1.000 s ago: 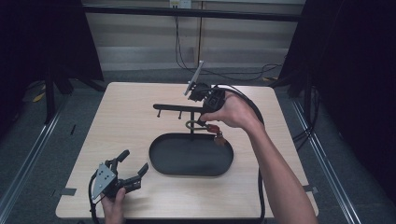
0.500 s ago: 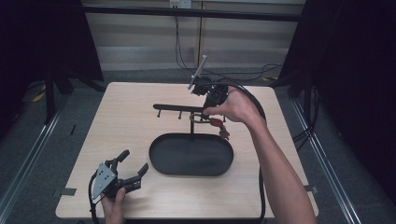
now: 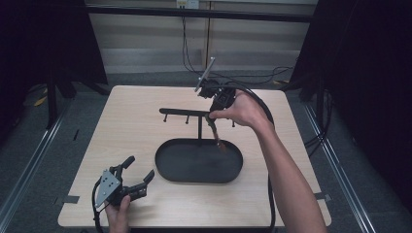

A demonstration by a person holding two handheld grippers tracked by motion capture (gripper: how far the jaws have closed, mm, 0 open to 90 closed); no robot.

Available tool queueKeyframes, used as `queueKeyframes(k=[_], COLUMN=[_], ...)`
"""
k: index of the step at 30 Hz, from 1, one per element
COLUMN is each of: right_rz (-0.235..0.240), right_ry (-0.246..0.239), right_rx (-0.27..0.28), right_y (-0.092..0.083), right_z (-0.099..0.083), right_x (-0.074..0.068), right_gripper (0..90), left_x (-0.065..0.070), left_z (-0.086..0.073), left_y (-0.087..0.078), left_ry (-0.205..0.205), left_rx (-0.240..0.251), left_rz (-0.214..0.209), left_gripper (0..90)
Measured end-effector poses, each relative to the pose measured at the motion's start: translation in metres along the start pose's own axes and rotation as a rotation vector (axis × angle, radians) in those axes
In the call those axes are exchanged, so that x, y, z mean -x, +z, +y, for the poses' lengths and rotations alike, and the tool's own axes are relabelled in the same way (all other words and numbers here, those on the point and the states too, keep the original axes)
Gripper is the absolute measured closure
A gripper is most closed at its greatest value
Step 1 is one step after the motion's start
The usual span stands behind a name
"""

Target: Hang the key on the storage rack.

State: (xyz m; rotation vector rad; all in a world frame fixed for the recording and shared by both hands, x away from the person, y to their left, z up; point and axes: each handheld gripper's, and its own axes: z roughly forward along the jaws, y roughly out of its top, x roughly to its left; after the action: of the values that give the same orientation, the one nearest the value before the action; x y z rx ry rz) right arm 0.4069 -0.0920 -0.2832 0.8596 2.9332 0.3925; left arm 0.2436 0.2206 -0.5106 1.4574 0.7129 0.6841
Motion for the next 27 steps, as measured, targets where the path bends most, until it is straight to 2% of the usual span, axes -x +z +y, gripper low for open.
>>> queueKeyframes(k=[7, 18, 26, 27], right_rz=[0.008, 0.018, 0.028, 0.031], right_ry=[0.008, 0.013, 0.015, 0.027], right_rx=[0.001, -0.011, 0.009, 0.013], right_y=[0.000, 0.001, 0.000, 0.000], right_z=[-0.001, -0.007, -0.013, -0.014], right_x=[0.004, 0.012, 0.014, 0.014], right_gripper=[81.2, 83.3, 82.6, 81.9], left_x=[-0.001, 0.000, 0.000, 0.000], left_z=[0.000, 0.000, 0.000, 0.000], left_y=[-0.001, 0.000, 0.000, 0.000], left_ry=[0.011, 0.002, 0.008, 0.007], left_rx=[-0.007, -0.002, -0.006, -0.005], left_rz=[-0.001, 0.000, -0.001, -0.001], left_gripper=[15.7, 15.7, 15.6, 15.6])
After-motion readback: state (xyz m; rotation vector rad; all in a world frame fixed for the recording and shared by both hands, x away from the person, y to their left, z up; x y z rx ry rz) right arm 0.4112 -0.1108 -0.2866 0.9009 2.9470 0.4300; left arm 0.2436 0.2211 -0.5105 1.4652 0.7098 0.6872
